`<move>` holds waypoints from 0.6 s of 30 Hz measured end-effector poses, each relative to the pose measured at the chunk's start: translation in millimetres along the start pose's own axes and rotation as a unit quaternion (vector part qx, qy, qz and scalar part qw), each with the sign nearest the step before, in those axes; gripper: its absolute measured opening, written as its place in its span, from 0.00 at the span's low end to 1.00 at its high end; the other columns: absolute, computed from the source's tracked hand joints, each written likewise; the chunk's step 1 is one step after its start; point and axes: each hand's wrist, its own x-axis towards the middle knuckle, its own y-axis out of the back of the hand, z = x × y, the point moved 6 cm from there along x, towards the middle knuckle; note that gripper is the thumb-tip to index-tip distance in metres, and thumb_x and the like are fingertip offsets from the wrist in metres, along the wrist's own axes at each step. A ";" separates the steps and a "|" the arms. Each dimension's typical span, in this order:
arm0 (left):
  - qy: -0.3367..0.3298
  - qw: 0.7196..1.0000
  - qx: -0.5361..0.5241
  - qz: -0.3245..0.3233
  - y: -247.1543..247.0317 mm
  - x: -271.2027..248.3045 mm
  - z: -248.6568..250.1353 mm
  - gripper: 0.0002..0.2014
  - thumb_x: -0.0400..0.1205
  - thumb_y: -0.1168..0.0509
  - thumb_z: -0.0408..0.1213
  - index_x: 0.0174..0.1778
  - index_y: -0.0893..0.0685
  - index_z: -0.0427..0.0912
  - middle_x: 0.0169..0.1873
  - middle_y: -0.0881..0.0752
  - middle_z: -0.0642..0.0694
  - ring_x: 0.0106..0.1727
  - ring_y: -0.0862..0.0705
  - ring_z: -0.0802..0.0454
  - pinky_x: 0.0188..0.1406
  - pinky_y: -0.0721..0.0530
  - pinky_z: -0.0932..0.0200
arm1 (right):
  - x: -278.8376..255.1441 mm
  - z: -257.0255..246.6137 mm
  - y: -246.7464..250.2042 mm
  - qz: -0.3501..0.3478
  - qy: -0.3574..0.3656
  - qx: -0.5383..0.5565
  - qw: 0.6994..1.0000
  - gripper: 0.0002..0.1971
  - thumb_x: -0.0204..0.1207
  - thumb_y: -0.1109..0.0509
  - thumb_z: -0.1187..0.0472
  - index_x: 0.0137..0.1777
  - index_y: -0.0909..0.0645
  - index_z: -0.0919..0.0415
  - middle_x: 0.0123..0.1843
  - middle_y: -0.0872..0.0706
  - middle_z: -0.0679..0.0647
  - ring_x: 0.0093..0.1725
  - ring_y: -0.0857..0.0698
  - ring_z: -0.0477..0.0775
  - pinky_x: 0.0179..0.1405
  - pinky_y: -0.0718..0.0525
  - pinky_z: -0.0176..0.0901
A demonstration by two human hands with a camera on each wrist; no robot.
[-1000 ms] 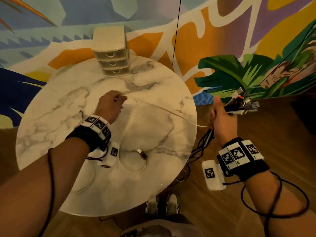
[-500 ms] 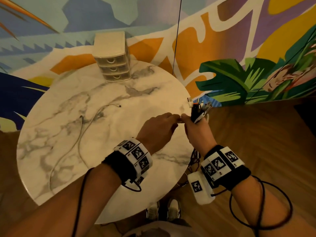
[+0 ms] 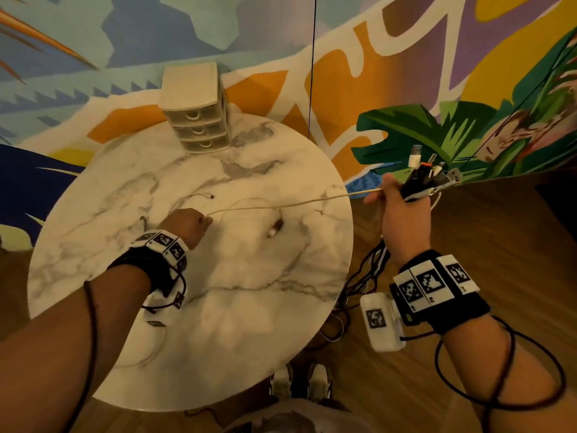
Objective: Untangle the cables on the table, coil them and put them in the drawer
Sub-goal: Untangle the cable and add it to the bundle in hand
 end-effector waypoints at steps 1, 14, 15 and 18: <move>-0.001 0.999 -0.038 -0.012 -0.4 -3.0 5.9 0.24 0.87 0.46 0.48 0.39 0.14 0.34 0.40 0.13 0.35 0.42 0.14 0.38 0.42 0.16 0.50 | -0.3 0.1 1.0 0.001 0.000 -0.002 1.000 0.09 0.84 0.39 0.60 0.44 0.25 0.63 0.20 0.17 0.45 0.19 0.24 0.37 0.21 0.29 0.25; -0.293 0.834 -0.464 0.058 102.5 -91.0 217.6 0.21 0.87 0.45 0.45 0.36 0.19 0.34 0.26 0.17 0.37 0.25 0.14 0.44 0.24 0.13 0.54 | 1.5 -20.8 67.9 0.086 0.019 -0.014 0.996 0.12 0.84 0.39 0.54 0.37 0.26 0.49 0.28 0.18 0.47 0.20 0.32 0.43 0.18 0.34 0.32; -0.302 0.819 -0.483 0.063 106.5 -95.8 224.8 0.21 0.87 0.45 0.45 0.35 0.20 0.35 0.25 0.17 0.39 0.25 0.15 0.45 0.24 0.14 0.55 | 1.6 -23.3 75.4 0.096 0.018 -0.011 0.995 0.11 0.84 0.39 0.54 0.38 0.27 0.48 0.28 0.18 0.47 0.20 0.33 0.44 0.19 0.35 0.34; -0.303 0.799 -0.518 0.021 89.4 -107.1 246.8 0.21 0.87 0.45 0.46 0.34 0.20 0.35 0.23 0.17 0.43 0.24 0.15 0.45 0.24 0.15 0.56 | 1.8 -28.9 96.9 0.120 0.024 0.000 0.993 0.11 0.84 0.39 0.55 0.38 0.28 0.49 0.26 0.18 0.47 0.21 0.33 0.45 0.21 0.35 0.37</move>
